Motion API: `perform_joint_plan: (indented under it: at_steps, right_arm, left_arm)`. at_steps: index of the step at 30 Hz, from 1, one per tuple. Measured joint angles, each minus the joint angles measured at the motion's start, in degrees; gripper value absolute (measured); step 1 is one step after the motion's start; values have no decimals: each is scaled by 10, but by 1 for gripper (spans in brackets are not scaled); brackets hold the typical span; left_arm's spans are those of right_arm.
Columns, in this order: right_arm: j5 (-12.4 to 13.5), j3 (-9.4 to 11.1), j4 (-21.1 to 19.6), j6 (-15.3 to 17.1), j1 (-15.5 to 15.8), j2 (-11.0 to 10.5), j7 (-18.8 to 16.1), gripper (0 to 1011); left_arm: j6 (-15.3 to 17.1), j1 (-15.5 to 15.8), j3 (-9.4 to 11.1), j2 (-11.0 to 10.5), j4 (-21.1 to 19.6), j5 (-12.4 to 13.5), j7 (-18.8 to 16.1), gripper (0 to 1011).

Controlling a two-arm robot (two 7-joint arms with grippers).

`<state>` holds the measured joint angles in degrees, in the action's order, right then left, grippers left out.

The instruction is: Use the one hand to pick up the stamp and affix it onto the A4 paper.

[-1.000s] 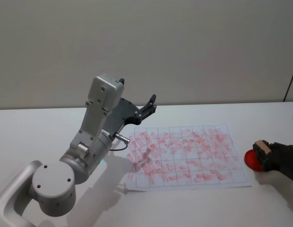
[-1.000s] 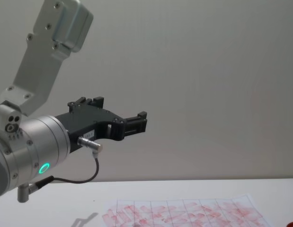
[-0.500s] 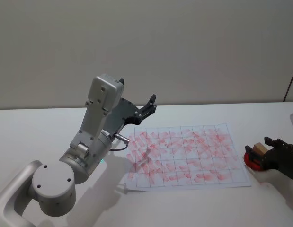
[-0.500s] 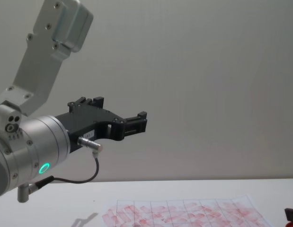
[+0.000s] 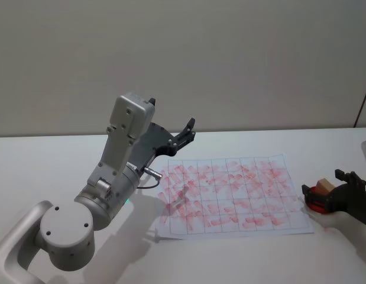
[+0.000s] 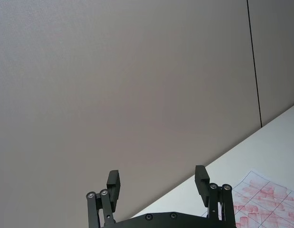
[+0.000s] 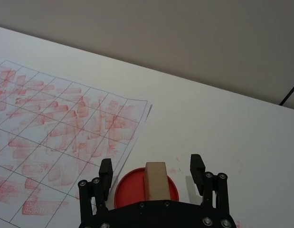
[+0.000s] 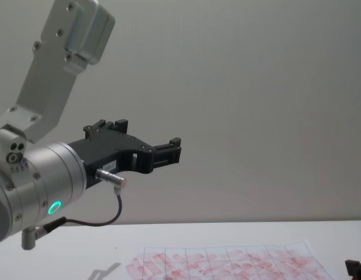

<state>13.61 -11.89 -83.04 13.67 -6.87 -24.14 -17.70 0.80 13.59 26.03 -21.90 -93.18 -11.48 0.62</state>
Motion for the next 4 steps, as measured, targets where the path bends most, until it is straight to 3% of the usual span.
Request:
perform_joint_plan:
  at_steps: [4]
  right_arm:
    - [0,0,1,0,0,0,0,1004]
  left_arm:
    - [0,0,0,0,0,0,0,1001]
